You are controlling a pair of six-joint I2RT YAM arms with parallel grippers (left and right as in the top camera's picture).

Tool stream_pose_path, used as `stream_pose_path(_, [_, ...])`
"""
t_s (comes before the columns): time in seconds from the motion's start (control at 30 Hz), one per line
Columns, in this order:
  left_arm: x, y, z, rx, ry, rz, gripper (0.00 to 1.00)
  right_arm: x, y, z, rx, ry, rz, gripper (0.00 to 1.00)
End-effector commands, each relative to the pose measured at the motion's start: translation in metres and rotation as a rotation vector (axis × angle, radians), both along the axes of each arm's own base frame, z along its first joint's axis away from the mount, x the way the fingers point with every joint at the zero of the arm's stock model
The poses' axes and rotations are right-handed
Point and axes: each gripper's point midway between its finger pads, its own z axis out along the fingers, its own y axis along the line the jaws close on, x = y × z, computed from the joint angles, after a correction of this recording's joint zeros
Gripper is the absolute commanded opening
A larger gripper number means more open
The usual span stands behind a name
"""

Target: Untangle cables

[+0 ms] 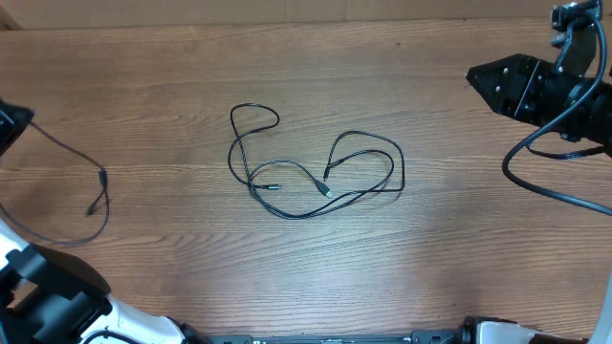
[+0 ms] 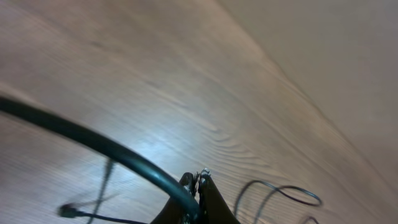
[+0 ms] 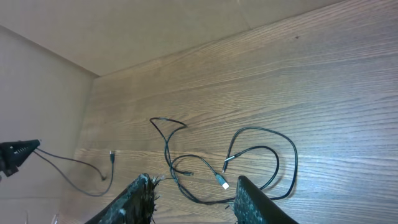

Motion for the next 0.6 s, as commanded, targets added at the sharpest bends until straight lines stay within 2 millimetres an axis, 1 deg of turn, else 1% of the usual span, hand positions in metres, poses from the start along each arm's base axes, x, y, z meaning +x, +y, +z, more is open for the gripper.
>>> stream_pose_path(0.0, [-0.01,0.025,-0.018,-0.01,0.059,0.089,0.04,0.002,-0.002,-0.001,-0.008,-0.003,-0.005,0.41])
stream_pose_path(0.13, [-0.019,0.04,-0.034,-0.031,0.103,0.139,0.04,0.002,-0.002,-0.001,-0.008,-0.003,-0.004,0.41])
stream_pose_path(0.23, [-0.028,0.052,-0.055,-0.077,0.183,0.238,0.04,0.002,-0.002,-0.001,-0.008,-0.002,-0.004,0.41])
stream_pose_path(0.43, [-0.041,0.06,-0.093,-0.098,0.319,0.284,0.04,0.002,-0.002,-0.001,-0.008,-0.003,-0.004,0.4])
stream_pose_path(0.57, [-0.043,0.062,-0.108,-0.107,0.36,0.288,0.04,0.002,-0.002,-0.001,-0.009,-0.003,-0.005,0.4])
